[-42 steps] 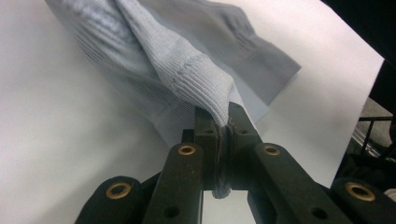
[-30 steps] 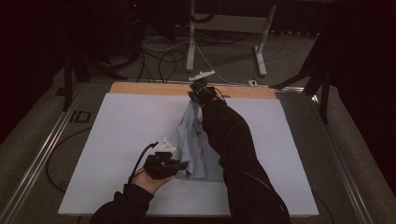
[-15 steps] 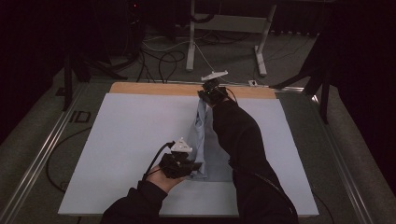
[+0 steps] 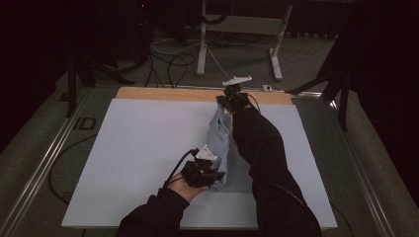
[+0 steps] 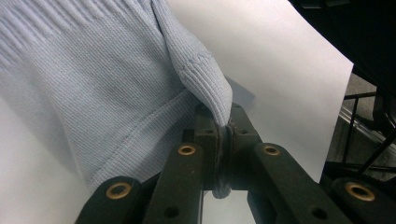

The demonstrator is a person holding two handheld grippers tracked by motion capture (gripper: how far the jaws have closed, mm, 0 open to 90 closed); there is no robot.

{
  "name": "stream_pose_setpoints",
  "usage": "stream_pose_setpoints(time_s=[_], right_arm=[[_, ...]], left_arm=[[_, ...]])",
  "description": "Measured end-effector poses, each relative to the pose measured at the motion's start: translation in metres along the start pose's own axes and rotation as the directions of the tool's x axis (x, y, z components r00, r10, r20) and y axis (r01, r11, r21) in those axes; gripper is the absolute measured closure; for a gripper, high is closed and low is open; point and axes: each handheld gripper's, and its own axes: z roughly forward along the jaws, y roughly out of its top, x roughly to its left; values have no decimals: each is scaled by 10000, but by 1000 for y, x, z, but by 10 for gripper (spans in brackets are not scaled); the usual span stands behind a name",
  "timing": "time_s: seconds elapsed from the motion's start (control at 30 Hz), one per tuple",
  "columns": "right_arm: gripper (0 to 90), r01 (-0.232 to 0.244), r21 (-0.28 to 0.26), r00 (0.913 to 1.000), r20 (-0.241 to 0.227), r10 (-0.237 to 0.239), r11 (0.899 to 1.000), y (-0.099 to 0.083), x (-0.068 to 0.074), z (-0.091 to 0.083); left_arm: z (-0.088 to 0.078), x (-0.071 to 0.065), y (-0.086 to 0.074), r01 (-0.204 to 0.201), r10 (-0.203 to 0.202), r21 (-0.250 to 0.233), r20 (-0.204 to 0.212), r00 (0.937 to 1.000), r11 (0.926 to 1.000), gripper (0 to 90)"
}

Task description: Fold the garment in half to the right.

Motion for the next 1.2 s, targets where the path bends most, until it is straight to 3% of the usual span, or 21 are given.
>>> stream_pose_setpoints(time_s=[0.4,0.53,0.97,1.2], right_arm=[[871,-114,-95,9999,-74,113,9999,-9,-16,-7],[871,-235,-146,9996,-153,233,9996,-14,-21,-7],[871,-314,-154,9989,-353,309,9994,-25,-23,4],[871,-331,-123,9970,-701,321,9994,-34,-22,15]], left_arm=[[25,-12,11,-163,164,159,-55,9999,9997,861],[33,-12,10,-17,19,200,-108,9999,9998,861],[57,-18,8,-123,161,545,-709,9974,9984,861],[65,-22,2,-93,156,600,-1052,9943,9982,861]])
